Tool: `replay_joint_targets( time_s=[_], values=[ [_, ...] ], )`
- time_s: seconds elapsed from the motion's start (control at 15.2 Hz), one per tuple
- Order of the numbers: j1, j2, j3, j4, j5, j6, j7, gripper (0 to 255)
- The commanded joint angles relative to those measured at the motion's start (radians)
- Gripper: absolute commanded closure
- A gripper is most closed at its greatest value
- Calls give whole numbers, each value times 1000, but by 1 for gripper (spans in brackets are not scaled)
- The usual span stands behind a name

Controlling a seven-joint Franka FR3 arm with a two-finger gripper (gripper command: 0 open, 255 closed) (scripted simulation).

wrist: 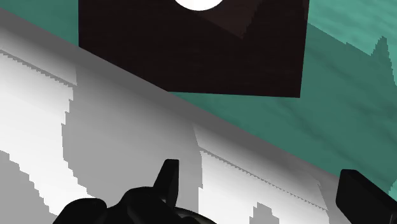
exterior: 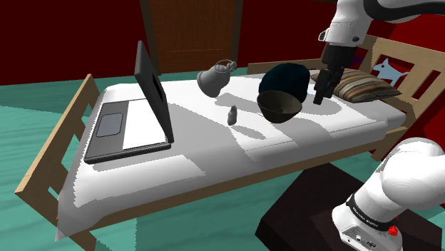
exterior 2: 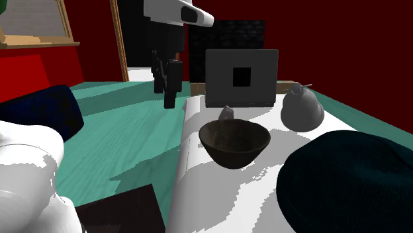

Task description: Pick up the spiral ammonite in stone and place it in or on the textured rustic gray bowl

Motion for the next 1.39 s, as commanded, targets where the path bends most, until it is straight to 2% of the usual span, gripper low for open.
replay_joint_targets(
  time_s=[0.0, 0.66, 1.32],
  values=[
    [0, 0, 0, 0, 0, 0, 0, 0],
    [41, 450, 66, 283, 30, 83, 36, 0],
    [81, 909, 117, 709, 15, 32, 86, 0]
  ],
)
